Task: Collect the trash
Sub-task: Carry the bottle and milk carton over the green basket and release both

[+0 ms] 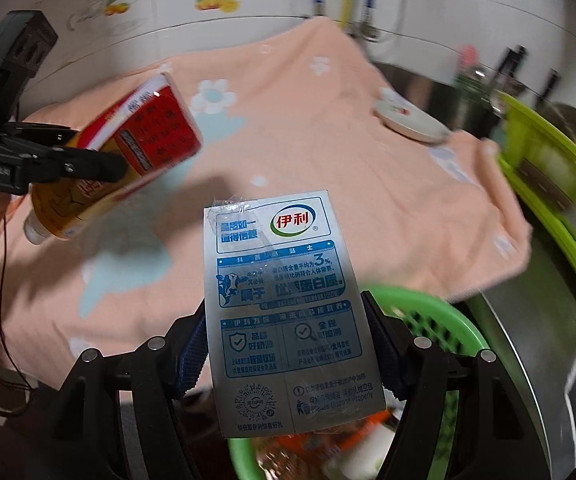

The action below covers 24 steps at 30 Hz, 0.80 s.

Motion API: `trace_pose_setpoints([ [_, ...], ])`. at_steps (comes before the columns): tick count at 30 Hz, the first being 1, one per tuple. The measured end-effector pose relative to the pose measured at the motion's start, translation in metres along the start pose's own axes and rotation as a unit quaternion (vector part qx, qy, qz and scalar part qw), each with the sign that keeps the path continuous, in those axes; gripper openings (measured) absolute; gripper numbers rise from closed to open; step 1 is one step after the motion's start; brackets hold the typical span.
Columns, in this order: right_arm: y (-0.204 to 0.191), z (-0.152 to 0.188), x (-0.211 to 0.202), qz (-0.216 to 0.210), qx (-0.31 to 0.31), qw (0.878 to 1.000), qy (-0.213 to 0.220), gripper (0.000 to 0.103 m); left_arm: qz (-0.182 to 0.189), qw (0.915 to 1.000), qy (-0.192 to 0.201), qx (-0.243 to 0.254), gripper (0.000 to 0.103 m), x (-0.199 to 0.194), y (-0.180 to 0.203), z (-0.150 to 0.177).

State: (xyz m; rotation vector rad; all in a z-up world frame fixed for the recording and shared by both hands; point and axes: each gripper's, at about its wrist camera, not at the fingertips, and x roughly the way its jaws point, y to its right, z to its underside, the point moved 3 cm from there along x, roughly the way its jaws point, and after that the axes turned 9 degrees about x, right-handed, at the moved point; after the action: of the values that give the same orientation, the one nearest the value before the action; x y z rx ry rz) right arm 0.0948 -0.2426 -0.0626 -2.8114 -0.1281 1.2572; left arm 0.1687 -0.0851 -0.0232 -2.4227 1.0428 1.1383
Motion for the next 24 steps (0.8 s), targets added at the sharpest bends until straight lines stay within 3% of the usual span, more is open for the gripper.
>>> trace_pose_setpoints([
  [10,0.074,0.047,-0.018,0.054,0.076,0.996,-0.006,0.067,0.049,0.9985,-0.004,0.025,0.07,0.025,0.06,-0.016],
  [24,0.111,0.077,-0.028,0.074,0.131,0.989,-0.004,0.067,0.095,0.995,-0.01,0.028,0.07,0.062,0.117,-0.035],
])
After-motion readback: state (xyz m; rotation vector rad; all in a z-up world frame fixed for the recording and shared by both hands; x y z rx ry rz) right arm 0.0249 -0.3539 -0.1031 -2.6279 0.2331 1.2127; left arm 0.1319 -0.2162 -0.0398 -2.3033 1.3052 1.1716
